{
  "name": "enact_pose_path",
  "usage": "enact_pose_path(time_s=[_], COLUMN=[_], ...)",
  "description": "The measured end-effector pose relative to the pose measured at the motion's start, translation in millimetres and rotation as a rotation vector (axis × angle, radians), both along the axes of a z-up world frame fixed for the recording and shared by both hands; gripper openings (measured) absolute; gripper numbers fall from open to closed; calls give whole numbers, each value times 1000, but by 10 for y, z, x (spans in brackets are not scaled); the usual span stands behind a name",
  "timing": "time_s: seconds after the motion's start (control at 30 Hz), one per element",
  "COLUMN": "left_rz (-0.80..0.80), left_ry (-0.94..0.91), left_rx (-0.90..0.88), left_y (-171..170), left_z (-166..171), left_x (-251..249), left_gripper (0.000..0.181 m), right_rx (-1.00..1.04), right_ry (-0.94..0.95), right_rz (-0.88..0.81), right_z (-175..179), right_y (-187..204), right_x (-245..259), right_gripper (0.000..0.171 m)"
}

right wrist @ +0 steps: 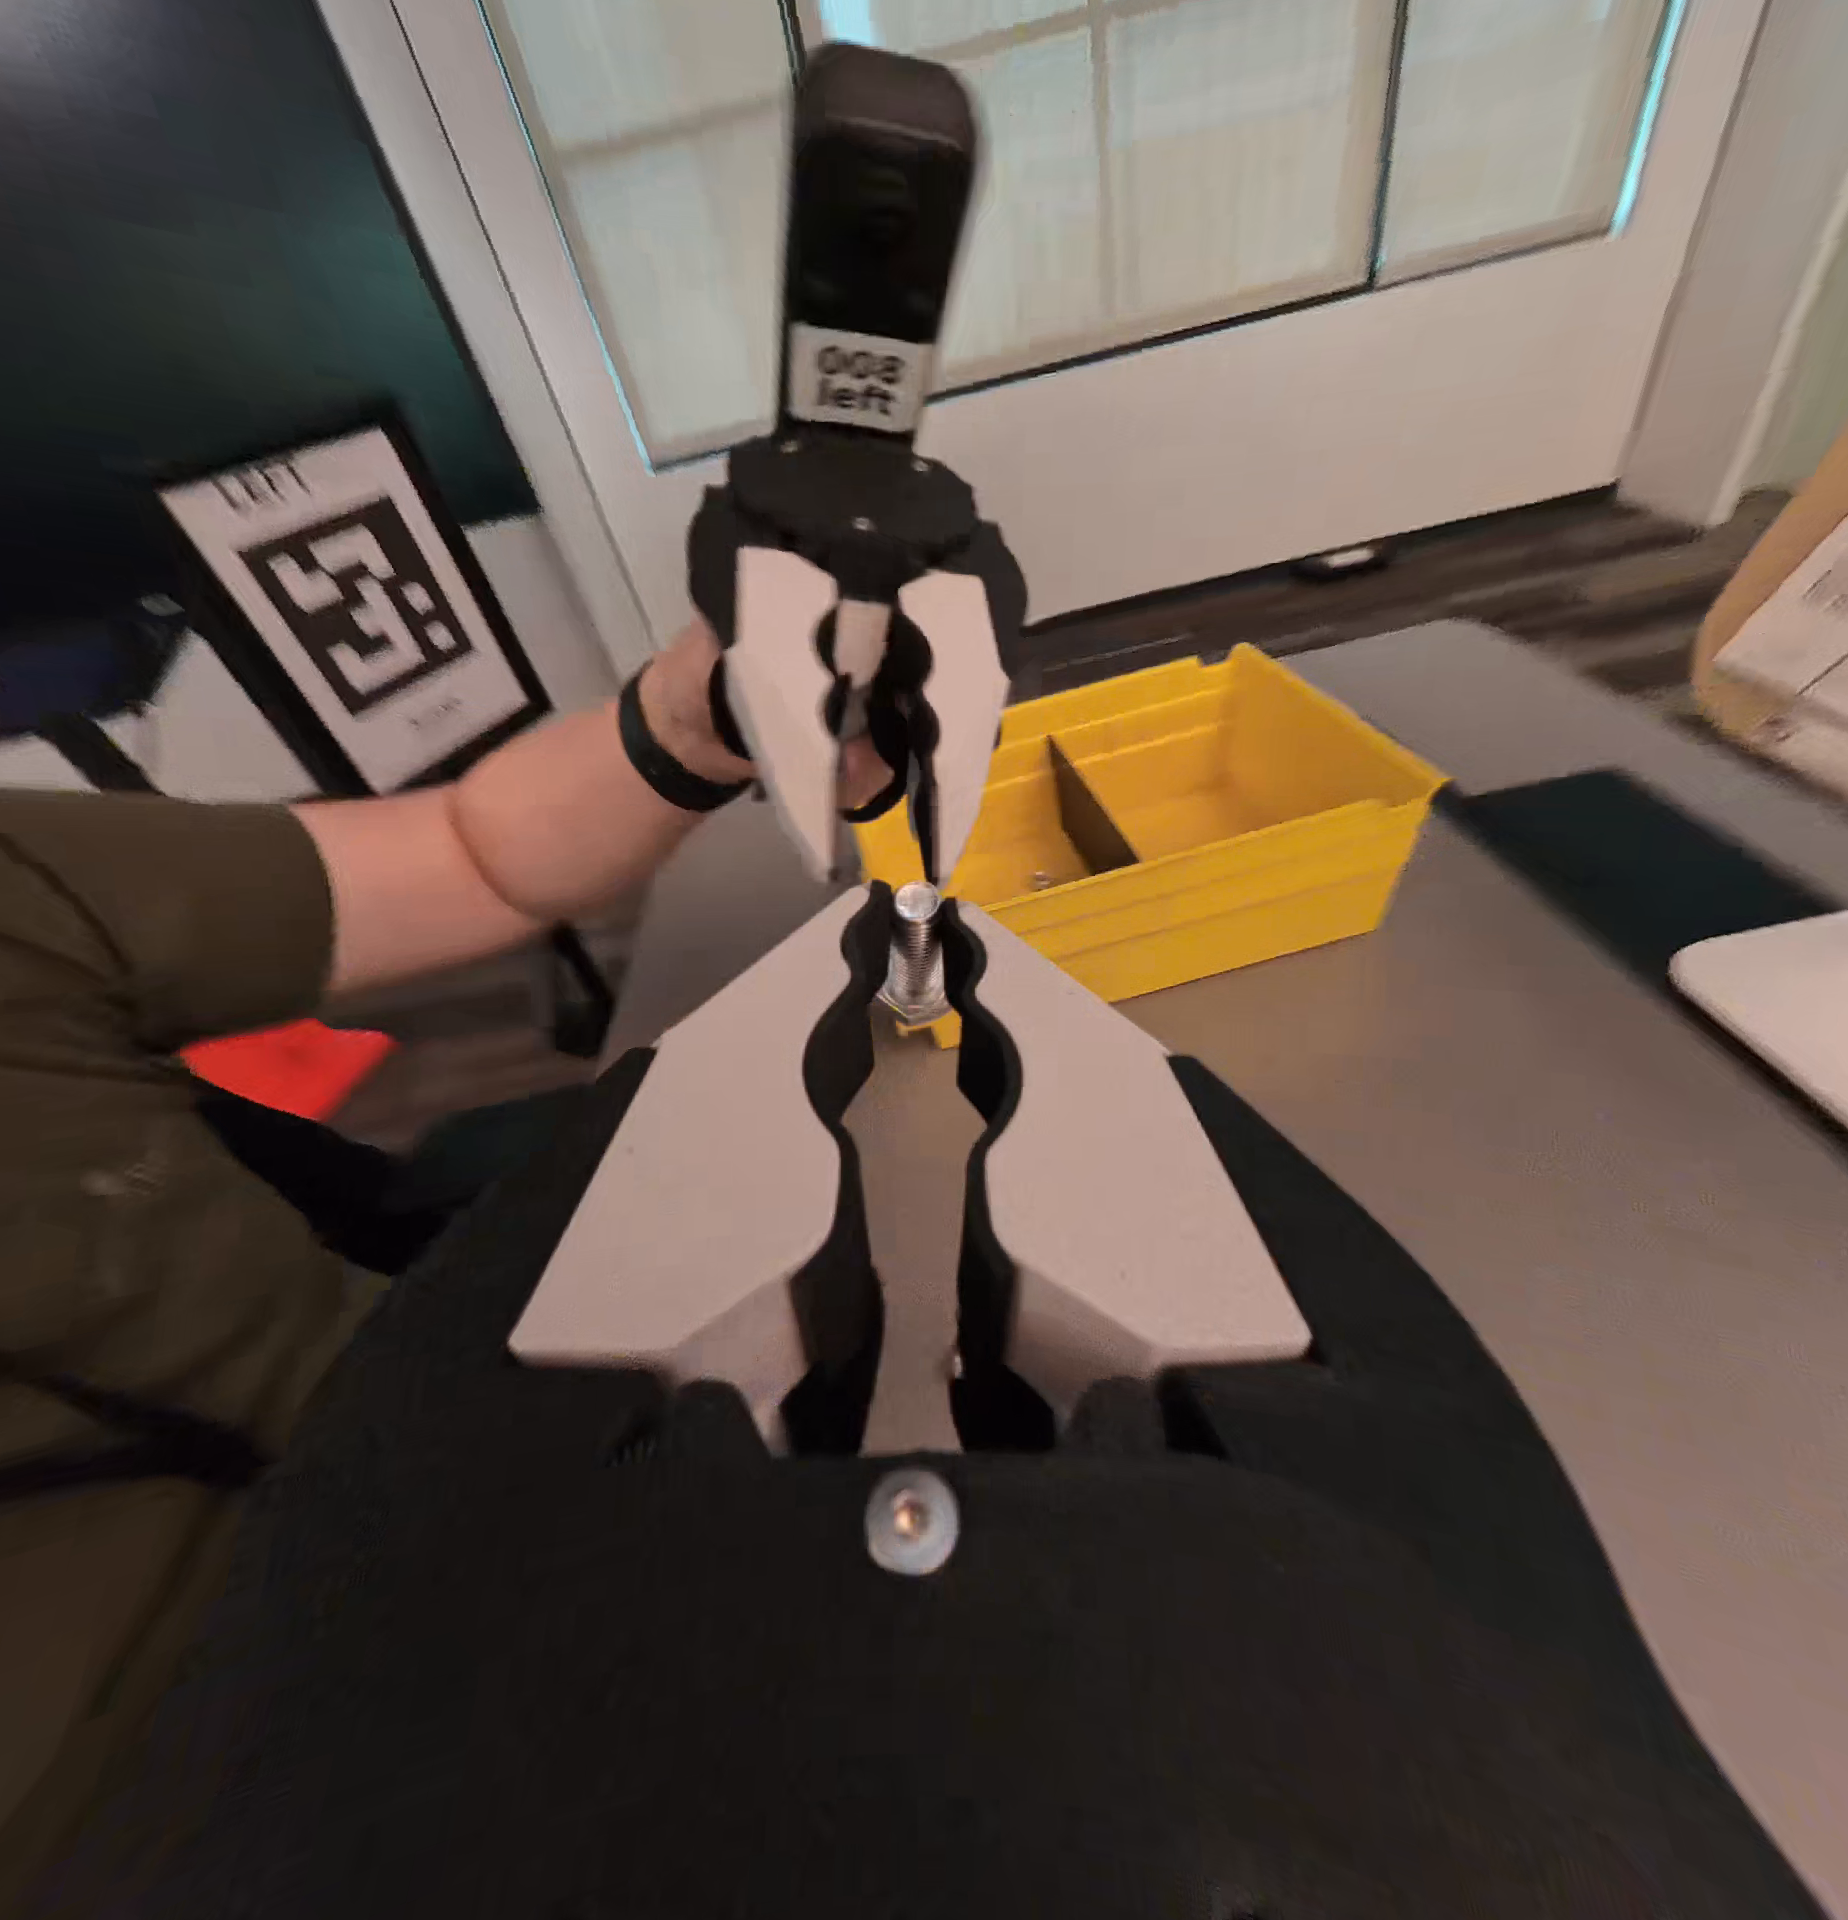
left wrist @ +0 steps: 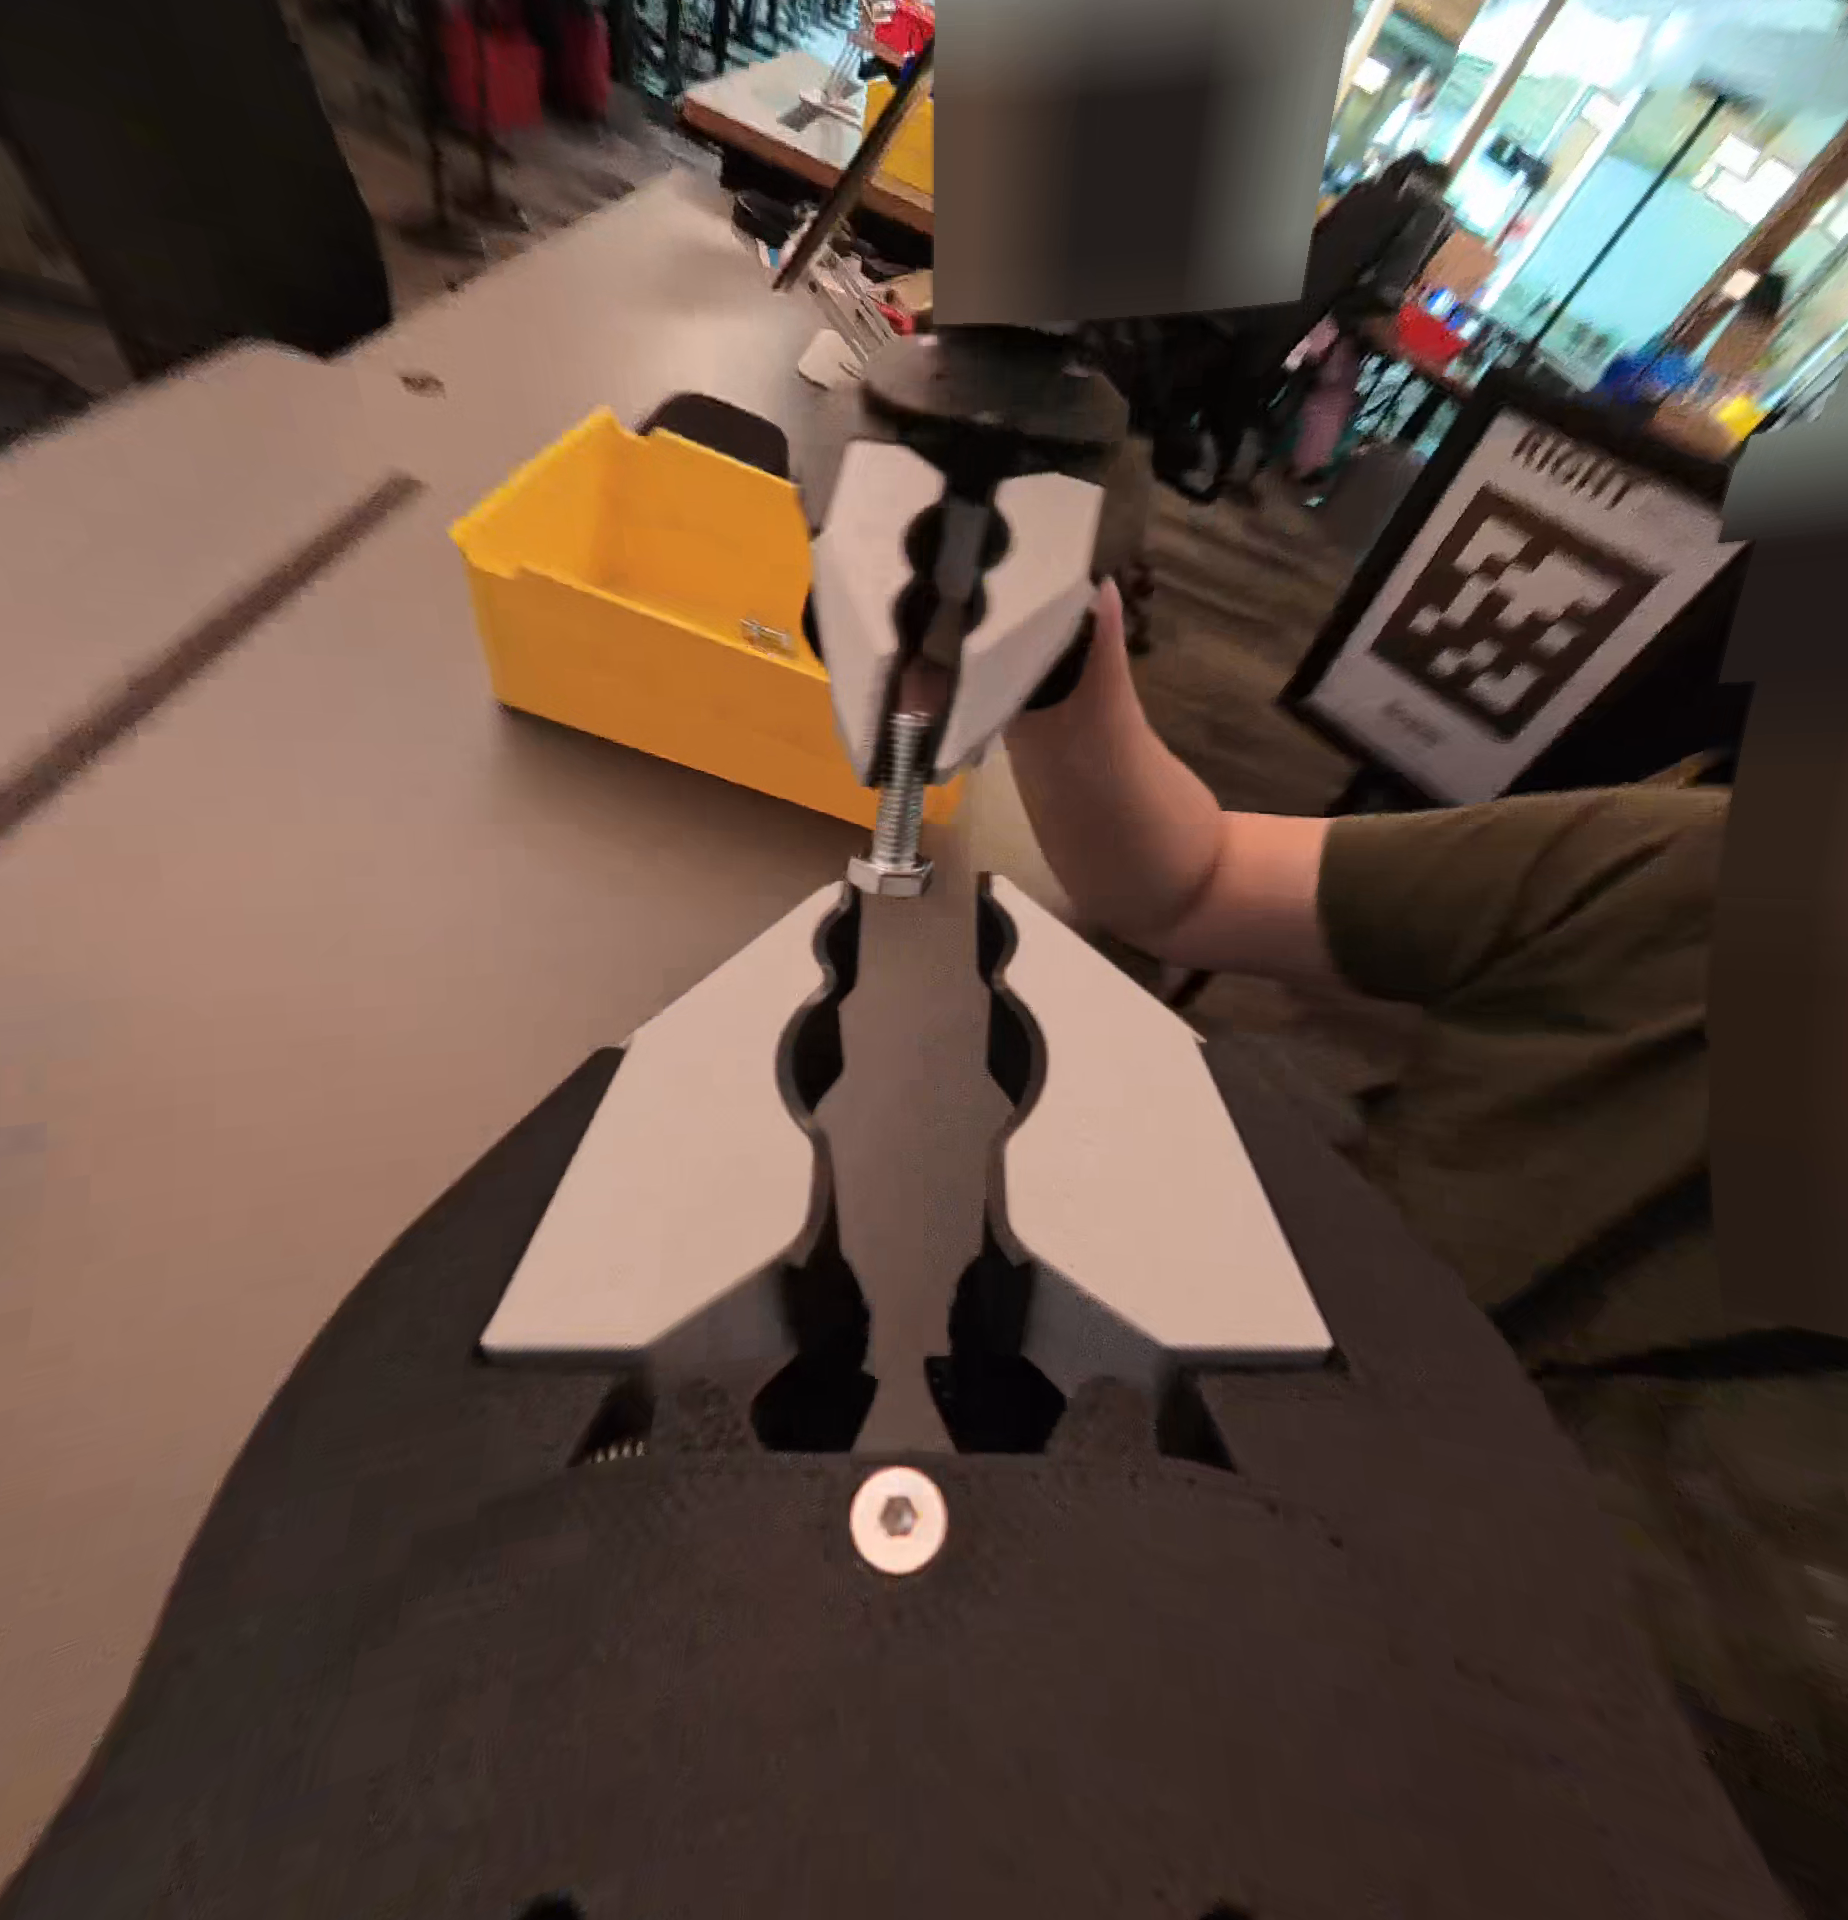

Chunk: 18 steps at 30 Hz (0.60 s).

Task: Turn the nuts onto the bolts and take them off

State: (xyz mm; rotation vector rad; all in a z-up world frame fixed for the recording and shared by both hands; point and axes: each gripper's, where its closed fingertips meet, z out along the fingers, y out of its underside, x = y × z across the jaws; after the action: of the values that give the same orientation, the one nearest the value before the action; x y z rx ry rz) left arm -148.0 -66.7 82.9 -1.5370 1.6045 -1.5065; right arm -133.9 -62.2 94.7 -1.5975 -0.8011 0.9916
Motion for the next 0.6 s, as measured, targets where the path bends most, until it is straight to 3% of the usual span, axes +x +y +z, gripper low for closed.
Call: enact_pose_path(time_s=[0.07,0.17,0.3,0.6], left_rz=[20,5,-40,-51], left_ry=[-27,-7,47,82], left_rx=[96,80,6,-40], left_y=[-56,-186,-252,-251], left_z=[15,-23,-90,-127], left_x=[45,177,295,362], left_gripper=[29,32,8,8], right_rx=[-55,-102,-119,-141], right_ry=[56,66,51,47], right_rz=[31,82,90,70], right_z=[6,-6,-6,-15], right_y=[4,-70,-129,-88], right_x=[39,10,-12,48], right_gripper=[7,7,7,7])
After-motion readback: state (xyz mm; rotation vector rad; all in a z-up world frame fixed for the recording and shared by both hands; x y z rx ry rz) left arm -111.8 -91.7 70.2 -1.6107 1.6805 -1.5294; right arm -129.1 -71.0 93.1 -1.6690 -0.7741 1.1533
